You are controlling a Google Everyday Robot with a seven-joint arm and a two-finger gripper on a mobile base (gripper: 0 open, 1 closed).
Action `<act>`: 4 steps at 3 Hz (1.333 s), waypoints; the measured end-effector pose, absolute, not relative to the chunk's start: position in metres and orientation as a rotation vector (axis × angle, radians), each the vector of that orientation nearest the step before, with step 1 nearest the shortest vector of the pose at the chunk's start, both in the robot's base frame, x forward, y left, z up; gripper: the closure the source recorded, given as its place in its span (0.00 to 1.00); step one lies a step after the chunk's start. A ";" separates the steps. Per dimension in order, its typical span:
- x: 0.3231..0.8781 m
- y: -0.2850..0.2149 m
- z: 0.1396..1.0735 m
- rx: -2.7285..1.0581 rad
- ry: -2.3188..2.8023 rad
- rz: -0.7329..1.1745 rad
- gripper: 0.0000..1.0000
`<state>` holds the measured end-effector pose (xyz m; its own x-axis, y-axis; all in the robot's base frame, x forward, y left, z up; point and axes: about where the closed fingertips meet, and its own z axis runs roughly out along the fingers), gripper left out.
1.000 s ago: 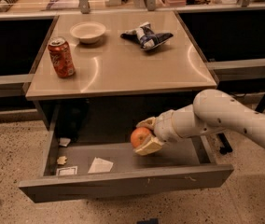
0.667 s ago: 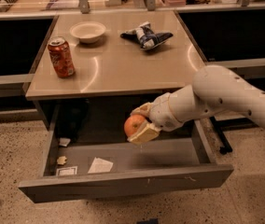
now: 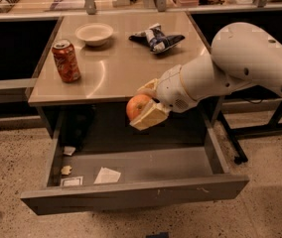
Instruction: Pick orange from top drawer and place on counter
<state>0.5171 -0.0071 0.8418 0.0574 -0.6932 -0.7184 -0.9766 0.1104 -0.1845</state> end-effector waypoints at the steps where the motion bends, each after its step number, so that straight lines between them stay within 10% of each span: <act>1: 0.529 -0.012 0.848 -1.591 1.731 0.438 1.00; 4: 0.651 -0.069 0.890 -1.268 1.775 0.085 1.00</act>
Offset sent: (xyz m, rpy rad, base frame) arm 0.0971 -0.0546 0.0487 -0.1117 -0.2707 -0.4226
